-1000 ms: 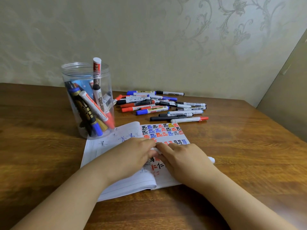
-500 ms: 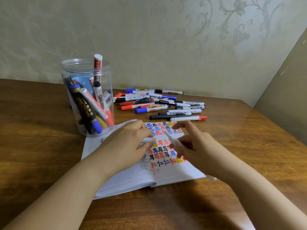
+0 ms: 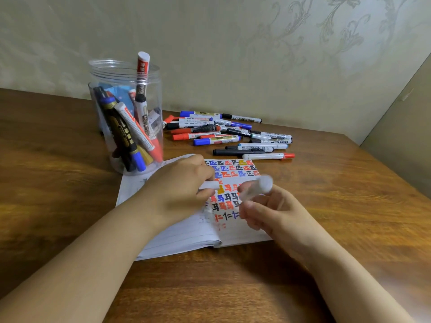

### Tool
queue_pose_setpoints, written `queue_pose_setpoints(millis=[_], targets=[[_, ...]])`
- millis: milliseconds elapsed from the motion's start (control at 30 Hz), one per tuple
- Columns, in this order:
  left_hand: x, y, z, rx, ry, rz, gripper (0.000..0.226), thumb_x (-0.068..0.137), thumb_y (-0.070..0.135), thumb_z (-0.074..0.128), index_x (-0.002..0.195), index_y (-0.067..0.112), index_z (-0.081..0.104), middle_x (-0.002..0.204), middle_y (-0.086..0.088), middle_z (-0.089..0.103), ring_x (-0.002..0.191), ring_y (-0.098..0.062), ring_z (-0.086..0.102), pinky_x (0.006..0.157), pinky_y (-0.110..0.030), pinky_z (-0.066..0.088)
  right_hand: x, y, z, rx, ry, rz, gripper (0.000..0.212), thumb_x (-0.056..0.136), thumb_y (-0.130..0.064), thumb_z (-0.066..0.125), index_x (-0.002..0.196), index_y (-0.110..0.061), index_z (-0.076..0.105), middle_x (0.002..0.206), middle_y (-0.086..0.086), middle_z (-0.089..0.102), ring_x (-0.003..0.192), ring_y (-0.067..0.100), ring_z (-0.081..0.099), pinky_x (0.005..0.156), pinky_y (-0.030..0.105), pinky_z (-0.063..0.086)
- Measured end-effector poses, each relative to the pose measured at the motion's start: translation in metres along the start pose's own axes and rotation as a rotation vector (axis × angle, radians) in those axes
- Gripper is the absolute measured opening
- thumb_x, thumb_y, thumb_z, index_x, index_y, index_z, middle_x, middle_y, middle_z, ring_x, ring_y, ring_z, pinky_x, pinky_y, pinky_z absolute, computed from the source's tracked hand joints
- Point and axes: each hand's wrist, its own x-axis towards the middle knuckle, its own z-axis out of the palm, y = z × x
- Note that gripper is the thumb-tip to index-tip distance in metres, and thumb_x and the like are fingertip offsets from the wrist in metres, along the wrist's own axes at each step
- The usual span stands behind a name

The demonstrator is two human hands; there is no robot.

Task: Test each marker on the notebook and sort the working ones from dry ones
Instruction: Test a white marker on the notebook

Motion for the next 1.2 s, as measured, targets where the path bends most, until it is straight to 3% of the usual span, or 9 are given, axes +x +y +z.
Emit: queue_pose_setpoints(millis=[100, 167, 267, 400, 500, 767, 1200], targets=[[0.0, 0.0, 0.001, 0.038, -0.006, 0.0, 0.025, 0.09, 0.039, 0.05, 0.11, 0.027, 0.058, 0.107, 0.008, 0.048, 0.085, -0.007, 0.041, 0.067, -0.024, 0.032, -0.001, 0.002, 0.005, -0.095, 0.033, -0.004, 0.029, 0.081, -0.039, 0.067, 0.083, -0.015, 0.051, 0.063, -0.001, 0.055, 0.056, 0.008, 0.044, 0.051, 0.016, 0.036], [0.0, 0.001, 0.001, 0.043, -0.024, -0.006, 0.028, 0.09, 0.039, 0.051, 0.114, 0.027, 0.056, 0.111, 0.007, 0.048, 0.086, -0.007, 0.042, 0.068, -0.023, 0.033, -0.002, 0.0, 0.009, -0.2, 0.082, 0.012, 0.036, 0.085, -0.05, 0.052, 0.085, -0.014, 0.047, 0.057, -0.003, 0.052, 0.052, 0.01, 0.04, 0.05, 0.019, 0.033], [0.0, 0.002, 0.001, 0.054, -0.037, -0.008, 0.028, 0.09, 0.039, 0.05, 0.115, 0.027, 0.055, 0.113, 0.007, 0.049, 0.093, -0.009, 0.046, 0.069, -0.023, 0.034, 0.0, 0.002, 0.016, -0.285, 0.16, 0.008, 0.026, 0.093, -0.036, 0.046, 0.083, -0.012, 0.045, 0.052, -0.005, 0.046, 0.05, 0.008, 0.037, 0.052, 0.022, 0.031], [0.0, 0.002, 0.004, 0.051, -0.044, -0.009, 0.027, 0.09, 0.04, 0.05, 0.113, 0.027, 0.056, 0.112, 0.008, 0.048, 0.081, -0.005, 0.04, 0.065, -0.022, 0.029, 0.002, 0.01, 0.018, -0.49, 0.221, -0.124, 0.026, 0.086, -0.02, 0.062, 0.066, -0.016, 0.047, 0.055, -0.011, 0.048, 0.05, 0.0, 0.04, 0.048, 0.014, 0.03], [0.0, 0.002, 0.005, 0.052, -0.047, -0.007, 0.027, 0.09, 0.04, 0.051, 0.113, 0.027, 0.056, 0.112, 0.008, 0.049, 0.08, -0.005, 0.041, 0.064, -0.022, 0.029, 0.0, 0.014, 0.016, -0.455, 0.217, -0.158, 0.03, 0.084, -0.01, 0.065, 0.063, -0.015, 0.045, 0.053, -0.008, 0.046, 0.048, 0.001, 0.037, 0.046, 0.015, 0.029], [0.0, 0.002, 0.007, 0.049, -0.057, -0.015, 0.022, 0.089, 0.039, 0.051, 0.108, 0.029, 0.057, 0.106, 0.008, 0.049, 0.081, -0.008, 0.044, 0.068, -0.025, 0.037, 0.0, 0.014, 0.017, -0.541, 0.146, -0.173, 0.03, 0.086, -0.015, 0.063, 0.064, -0.013, 0.043, 0.053, -0.008, 0.043, 0.048, 0.003, 0.037, 0.045, 0.015, 0.028], [0.0, 0.001, 0.007, 0.053, -0.075, -0.018, 0.025, 0.089, 0.04, 0.052, 0.11, 0.028, 0.057, 0.107, 0.009, 0.049, 0.079, -0.007, 0.043, 0.066, -0.023, 0.032, -0.003, 0.012, 0.015, -0.493, 0.15, -0.156, 0.031, 0.086, -0.012, 0.062, 0.063, -0.011, 0.041, 0.054, -0.006, 0.04, 0.05, 0.004, 0.036, 0.045, 0.015, 0.027]])
